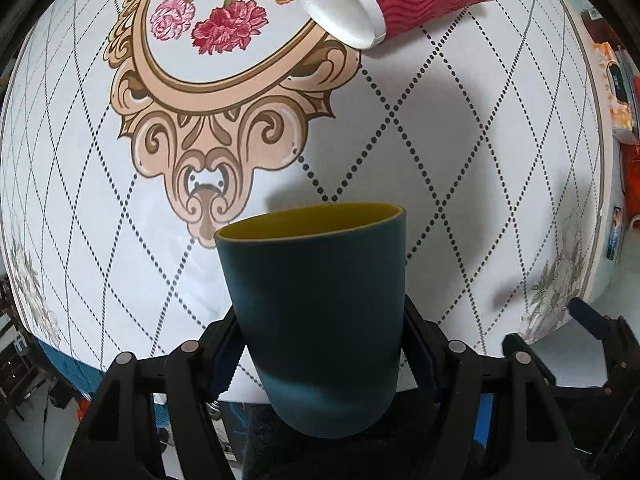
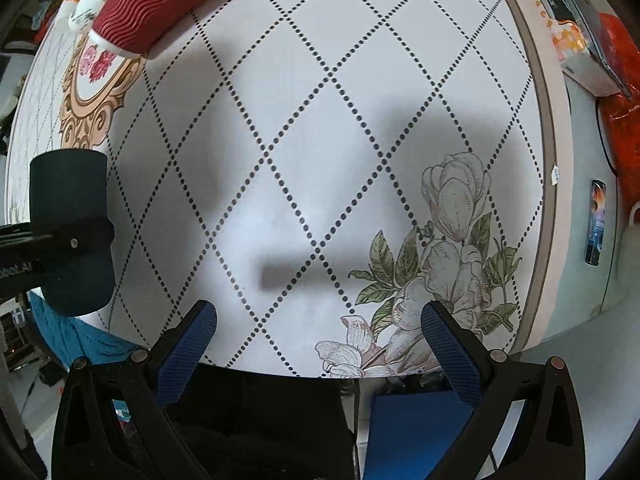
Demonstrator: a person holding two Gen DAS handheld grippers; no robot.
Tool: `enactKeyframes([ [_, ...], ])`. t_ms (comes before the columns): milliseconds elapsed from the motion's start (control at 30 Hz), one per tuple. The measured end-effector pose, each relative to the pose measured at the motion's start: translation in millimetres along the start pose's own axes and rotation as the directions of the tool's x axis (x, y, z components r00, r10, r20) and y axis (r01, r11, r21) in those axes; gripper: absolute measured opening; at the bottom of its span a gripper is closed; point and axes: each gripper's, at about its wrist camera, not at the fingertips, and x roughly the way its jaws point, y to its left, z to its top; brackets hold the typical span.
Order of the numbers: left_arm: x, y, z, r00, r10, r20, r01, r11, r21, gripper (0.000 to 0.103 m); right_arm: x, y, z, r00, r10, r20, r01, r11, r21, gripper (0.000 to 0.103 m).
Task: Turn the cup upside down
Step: 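Lift the teal cup upright with the left gripper toward the right gripper, then grasp the teal cup with the right gripper while the left gripper releases it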
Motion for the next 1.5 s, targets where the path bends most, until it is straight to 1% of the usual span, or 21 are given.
enactKeyframes([
  [133,7,-7,-1,1.0,0.014,0.005,-0.014,1.0,0.028,0.069,-5,-5,7,1.0,-0.009,-0.005,0.009,1.0,0.01,0.103],
  [167,7,-7,-2,1.0,0.018,0.012,-0.019,0.999,0.036,0.069,-4,-3,11,1.0,-0.013,-0.005,0.013,1.0,0.009,0.103],
  [200,8,-8,-4,1.0,0.021,0.014,-0.022,0.999,0.043,0.069,-3,2,23,1.0,-0.017,-0.006,0.017,1.0,0.009,0.103],
  [233,8,-14,-4,1.0,0.022,0.015,-0.023,0.999,0.045,0.069,-3,3,26,1.0,-0.019,-0.006,0.019,1.0,0.008,0.103],
  [300,9,-13,-5,1.0,0.015,0.016,-0.016,0.999,0.045,0.069,-7,13,34,1.0,-0.021,-0.005,0.021,1.0,0.009,0.103],
  [433,7,-5,0,1.0,-0.011,0.005,0.011,1.0,0.025,0.07,-6,26,39,1.0,-0.022,-0.002,0.022,1.0,0.016,0.103],
  [500,7,2,1,1.0,-0.015,0.0,0.015,1.0,0.025,0.073,0,36,40,1.0,-0.023,-0.001,0.023,1.0,0.02,0.103],
  [533,6,6,2,1.0,-0.019,0.001,0.019,0.999,0.026,0.08,-2,47,43,1.0,-0.023,-0.001,0.023,0.999,0.021,0.103],
  [567,5,7,1,1.0,-0.021,0.007,0.021,0.999,0.025,0.089,-1,45,39,1.0,-0.024,0.0,0.024,1.0,0.021,0.103],
  [767,-12,21,3,0.998,-0.045,0.043,0.044,0.999,0.012,0.089,3,53,40,1.0,-0.02,0.002,0.02,1.0,0.022,0.103],
  [867,-29,32,0,0.995,-0.066,0.075,0.067,0.998,-0.008,0.09,-1,59,40,1.0,-0.007,0.01,0.007,1.0,0.025,0.103],
  [967,-52,50,-8,0.989,-0.066,0.135,0.072,0.997,-0.036,0.09,-12,66,37,1.0,0.012,0.025,-0.013,1.0,0.023,0.103],
  [1033,-64,62,-16,0.985,-0.052,0.168,0.062,0.996,-0.059,0.09,-22,70,39,0.999,0.031,0.037,-0.032,0.999,0.019,0.103],
  [1067,-71,73,-23,0.981,-0.039,0.19,0.057,0.995,-0.087,0.09,-26,71,37,0.998,0.043,0.043,-0.043,0.999,0.017,0.103],
  [1200,-81,103,-45,0.973,0.022,0.231,0.016,0.987,-0.162,0.09,-39,87,34,0.993,0.095,0.062,-0.095,0.995,0.0,0.103],
  [1267,-77,121,-57,0.973,0.049,0.224,-0.003,0.98,-0.199,0.09,-36,98,37,0.991,0.118,0.065,-0.117,0.993,-0.012,0.103],
  [1333,-65,130,-65,0.978,0.06,0.201,-0.012,0.973,-0.231,0.09,-37,114,42,0.987,0.144,0.07,-0.144,0.99,-0.014,0.103],
  [1367,-57,124,-65,0.98,0.061,0.192,-0.013,0.97,-0.242,0.09,-37,120,44,0.985,0.154,0.073,-0.154,0.988,-0.012,0.102],
  [1433,-46,135,-72,0.983,0.063,0.17,-0.016,0.964,-0.265,0.09,-37,141,46,0.982,0.172,0.076,-0.172,0.985,-0.001,0.099],
  [1500,-36,143,-77,0.985,0.067,0.159,-0.02,0.96,-0.279,0.09,-34,151,47,0.98,0.183,0.075,-0.184,0.983,0.009,0.093],
])
